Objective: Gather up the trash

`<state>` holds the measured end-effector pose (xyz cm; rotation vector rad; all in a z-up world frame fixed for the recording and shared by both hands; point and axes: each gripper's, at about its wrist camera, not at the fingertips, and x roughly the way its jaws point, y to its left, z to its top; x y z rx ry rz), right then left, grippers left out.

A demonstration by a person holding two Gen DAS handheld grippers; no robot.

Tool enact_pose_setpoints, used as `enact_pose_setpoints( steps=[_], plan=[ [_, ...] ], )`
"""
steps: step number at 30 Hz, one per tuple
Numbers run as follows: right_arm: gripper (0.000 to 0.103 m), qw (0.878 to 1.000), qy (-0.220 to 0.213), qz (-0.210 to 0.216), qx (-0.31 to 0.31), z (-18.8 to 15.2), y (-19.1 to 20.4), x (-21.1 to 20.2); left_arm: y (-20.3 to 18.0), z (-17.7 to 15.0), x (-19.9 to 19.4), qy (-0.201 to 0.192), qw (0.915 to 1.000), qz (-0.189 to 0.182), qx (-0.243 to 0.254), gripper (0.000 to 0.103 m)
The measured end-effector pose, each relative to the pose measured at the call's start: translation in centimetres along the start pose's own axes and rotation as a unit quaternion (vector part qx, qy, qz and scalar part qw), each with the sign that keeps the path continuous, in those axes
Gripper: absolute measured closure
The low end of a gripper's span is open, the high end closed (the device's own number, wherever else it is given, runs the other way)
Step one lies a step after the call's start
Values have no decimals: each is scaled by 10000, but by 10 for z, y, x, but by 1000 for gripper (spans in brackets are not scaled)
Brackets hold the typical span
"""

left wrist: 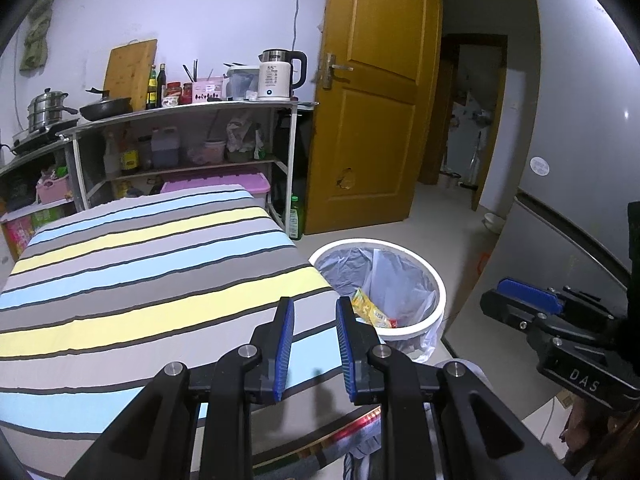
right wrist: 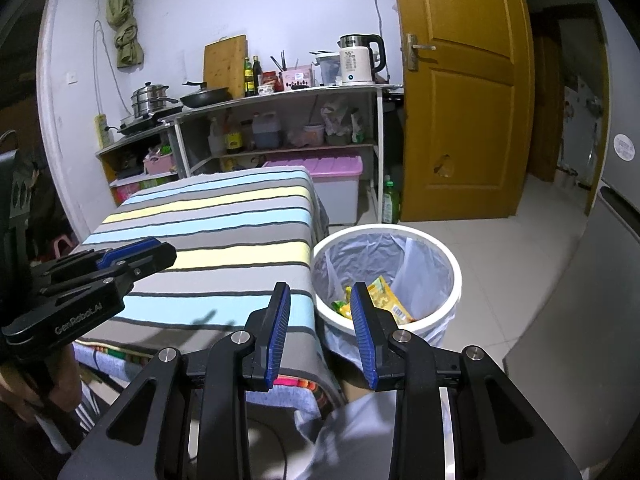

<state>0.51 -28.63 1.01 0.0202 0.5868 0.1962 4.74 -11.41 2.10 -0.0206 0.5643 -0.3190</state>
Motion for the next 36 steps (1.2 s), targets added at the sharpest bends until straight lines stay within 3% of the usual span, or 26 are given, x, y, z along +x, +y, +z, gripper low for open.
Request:
enact_pose_setpoints(
  steps=[36],
  plan=[
    [71,10000,62,-6,34,-1,-5,3,-5,-4,1,-18,9999,75,101,82]
  ],
)
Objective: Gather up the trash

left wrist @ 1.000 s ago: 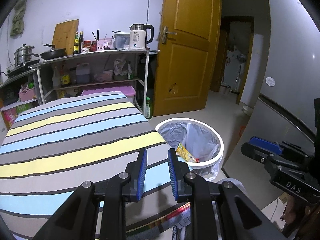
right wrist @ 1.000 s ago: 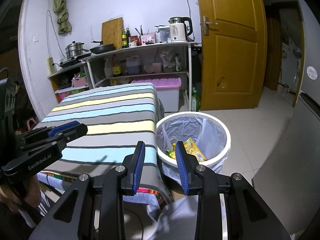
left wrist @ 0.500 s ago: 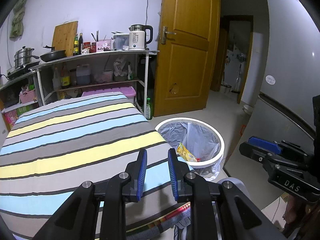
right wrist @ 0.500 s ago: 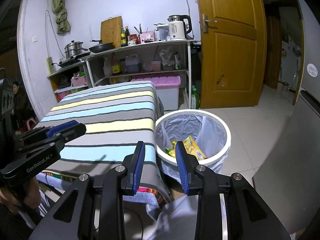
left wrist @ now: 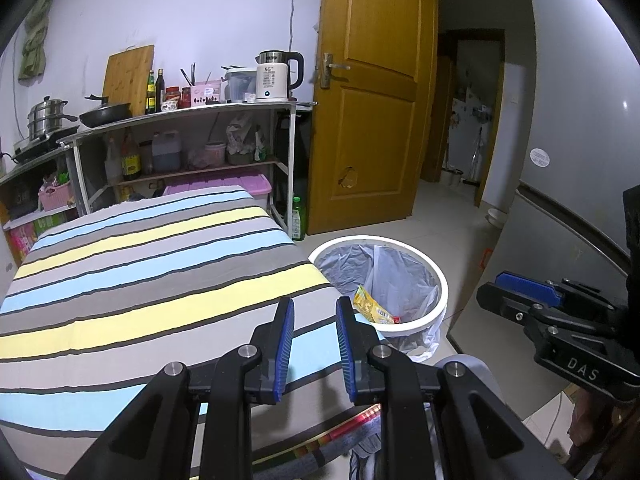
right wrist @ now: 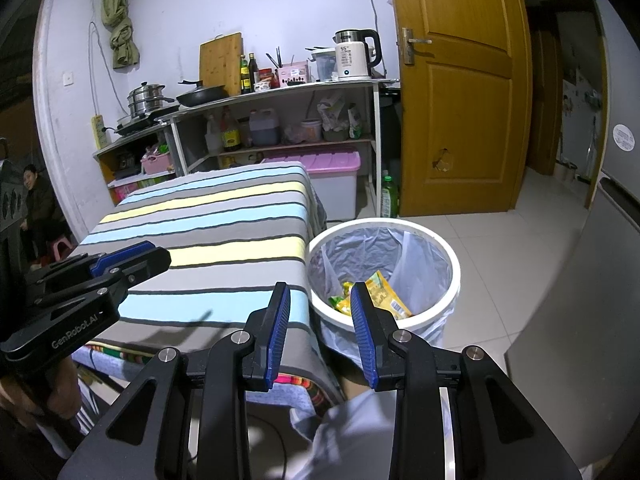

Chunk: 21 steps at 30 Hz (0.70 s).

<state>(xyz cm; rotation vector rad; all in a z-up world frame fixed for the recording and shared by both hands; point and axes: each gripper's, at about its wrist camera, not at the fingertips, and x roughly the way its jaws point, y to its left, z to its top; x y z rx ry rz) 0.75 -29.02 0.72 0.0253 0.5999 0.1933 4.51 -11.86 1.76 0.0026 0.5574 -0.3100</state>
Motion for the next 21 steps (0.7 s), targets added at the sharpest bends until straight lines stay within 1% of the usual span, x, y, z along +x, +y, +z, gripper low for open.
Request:
enact_pose_setpoints(
  steps=[21],
  plan=[
    [71,10000,12,-1,18,-1,0,1,0,0,0,-6,10000,10,22,82]
  ],
)
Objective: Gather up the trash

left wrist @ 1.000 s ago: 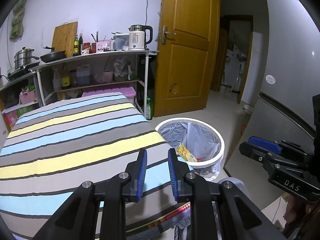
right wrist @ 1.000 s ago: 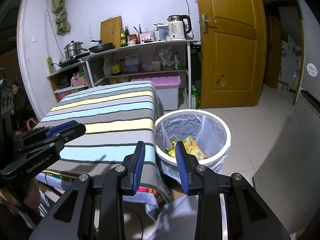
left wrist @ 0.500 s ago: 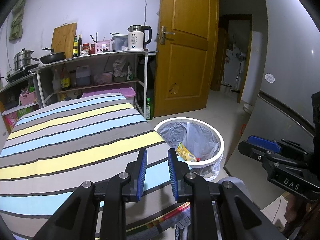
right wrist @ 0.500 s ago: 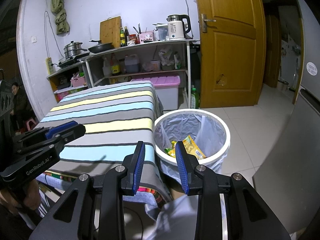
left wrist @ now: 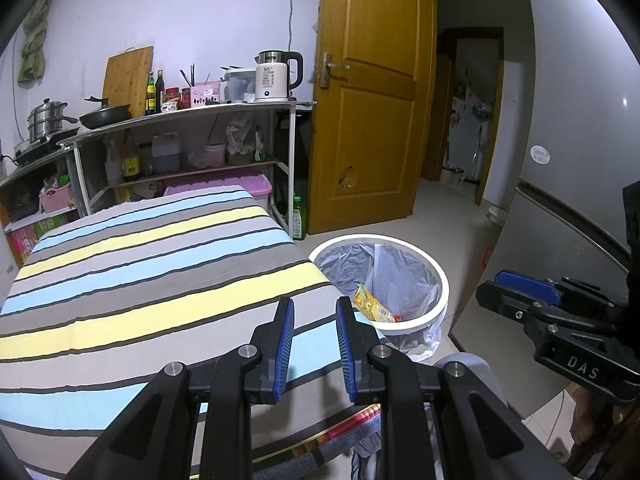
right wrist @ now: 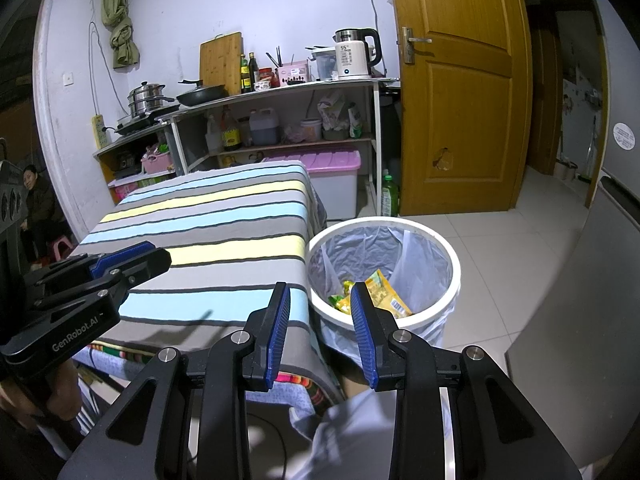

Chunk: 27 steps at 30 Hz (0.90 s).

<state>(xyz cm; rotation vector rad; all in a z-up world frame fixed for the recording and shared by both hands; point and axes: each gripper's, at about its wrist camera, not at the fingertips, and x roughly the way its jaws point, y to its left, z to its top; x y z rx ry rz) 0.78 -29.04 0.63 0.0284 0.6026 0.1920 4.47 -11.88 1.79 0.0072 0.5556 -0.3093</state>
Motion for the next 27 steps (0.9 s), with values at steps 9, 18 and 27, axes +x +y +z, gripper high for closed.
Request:
enact_pose_setpoints(
  steps=[9,18,27],
  plan=[
    [71,10000,-4,1,5,0,0,0,-2,0,0,1,10000,-2,2,82],
    [70,10000,-6,4,8,-1,0,0,-2,-1,-1,20,10000,-20,34,82],
    [70,10000,22,17,9,-3,0,2,-2,-1,4,128,9999,-54,95,82]
  ],
)
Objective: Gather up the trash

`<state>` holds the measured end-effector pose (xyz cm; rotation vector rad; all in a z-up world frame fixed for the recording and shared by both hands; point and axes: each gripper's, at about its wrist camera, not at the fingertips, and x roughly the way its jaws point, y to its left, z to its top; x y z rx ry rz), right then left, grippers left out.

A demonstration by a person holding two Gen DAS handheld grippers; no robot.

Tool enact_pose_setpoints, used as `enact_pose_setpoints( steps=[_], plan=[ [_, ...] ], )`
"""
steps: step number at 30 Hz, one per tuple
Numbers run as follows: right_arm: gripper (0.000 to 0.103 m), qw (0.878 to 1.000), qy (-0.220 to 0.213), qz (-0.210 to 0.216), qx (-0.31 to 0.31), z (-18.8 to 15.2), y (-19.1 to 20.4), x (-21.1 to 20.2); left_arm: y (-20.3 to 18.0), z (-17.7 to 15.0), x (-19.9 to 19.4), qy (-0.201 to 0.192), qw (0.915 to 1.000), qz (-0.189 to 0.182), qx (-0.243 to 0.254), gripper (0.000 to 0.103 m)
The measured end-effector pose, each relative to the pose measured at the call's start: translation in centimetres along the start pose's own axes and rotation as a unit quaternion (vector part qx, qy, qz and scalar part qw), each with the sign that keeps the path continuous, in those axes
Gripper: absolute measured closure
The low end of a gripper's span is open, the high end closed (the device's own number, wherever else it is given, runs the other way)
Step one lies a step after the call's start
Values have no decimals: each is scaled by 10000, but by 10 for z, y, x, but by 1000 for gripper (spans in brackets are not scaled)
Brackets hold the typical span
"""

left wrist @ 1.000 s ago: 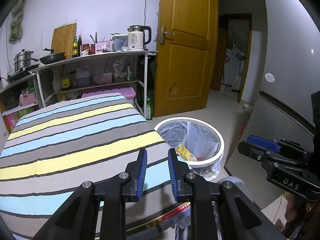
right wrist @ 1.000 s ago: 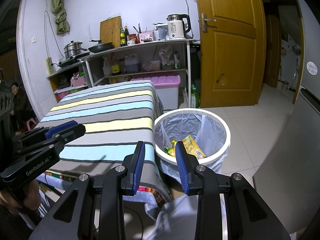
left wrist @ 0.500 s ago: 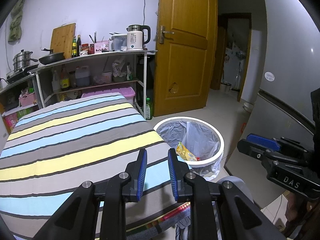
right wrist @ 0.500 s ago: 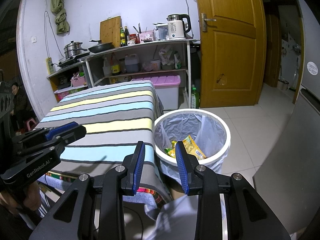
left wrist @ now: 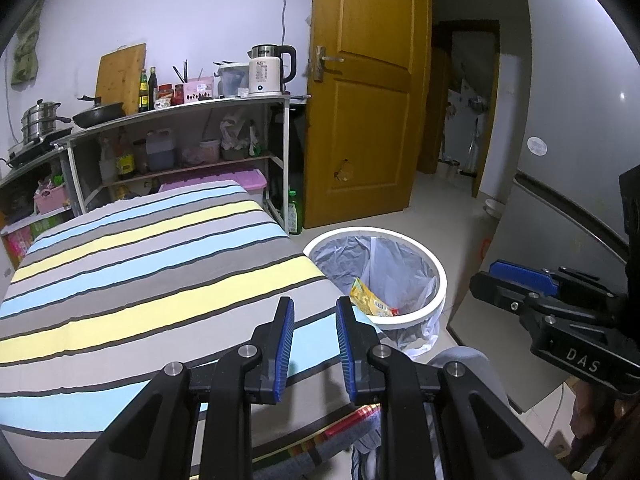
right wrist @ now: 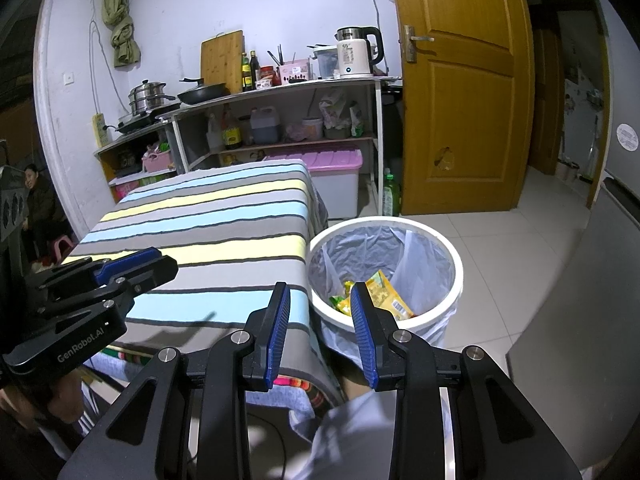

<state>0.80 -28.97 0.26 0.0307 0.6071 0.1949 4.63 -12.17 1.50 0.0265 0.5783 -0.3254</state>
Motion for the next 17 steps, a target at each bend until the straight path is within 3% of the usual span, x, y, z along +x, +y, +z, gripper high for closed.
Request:
enact_pose_setpoints(
  steps=[17],
  plan=[
    [70,10000,-7,35,-22,0,1,3,-2,-2,5,-18,10000,-28,-23,82]
  ],
)
